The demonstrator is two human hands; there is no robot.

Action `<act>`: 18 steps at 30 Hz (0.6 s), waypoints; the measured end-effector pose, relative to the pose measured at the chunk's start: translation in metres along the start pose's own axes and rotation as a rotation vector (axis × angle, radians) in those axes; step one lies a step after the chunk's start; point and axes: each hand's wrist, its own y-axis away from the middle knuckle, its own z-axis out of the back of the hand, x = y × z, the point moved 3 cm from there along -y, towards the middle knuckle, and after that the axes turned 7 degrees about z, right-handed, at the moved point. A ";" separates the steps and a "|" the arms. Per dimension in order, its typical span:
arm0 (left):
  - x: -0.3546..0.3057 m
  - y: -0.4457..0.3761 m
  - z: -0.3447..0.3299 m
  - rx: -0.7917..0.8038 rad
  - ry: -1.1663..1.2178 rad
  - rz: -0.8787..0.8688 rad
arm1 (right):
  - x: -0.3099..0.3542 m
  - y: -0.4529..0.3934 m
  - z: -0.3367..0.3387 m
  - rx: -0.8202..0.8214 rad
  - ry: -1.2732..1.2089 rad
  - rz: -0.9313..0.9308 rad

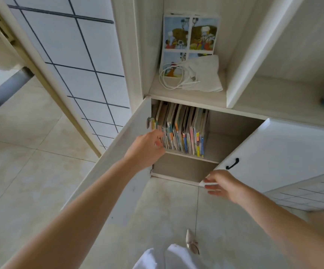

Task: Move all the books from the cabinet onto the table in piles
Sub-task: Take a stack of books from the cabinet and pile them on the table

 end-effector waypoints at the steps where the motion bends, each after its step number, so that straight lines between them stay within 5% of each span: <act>1: -0.002 -0.009 -0.014 0.030 0.026 0.025 | 0.008 -0.008 0.015 -0.015 0.009 -0.004; 9: -0.011 -0.083 -0.138 0.075 0.280 0.240 | 0.079 -0.125 0.067 -0.028 0.181 0.065; 18: -0.016 -0.167 -0.257 -0.059 0.513 0.379 | 0.116 -0.243 0.036 0.067 0.262 0.161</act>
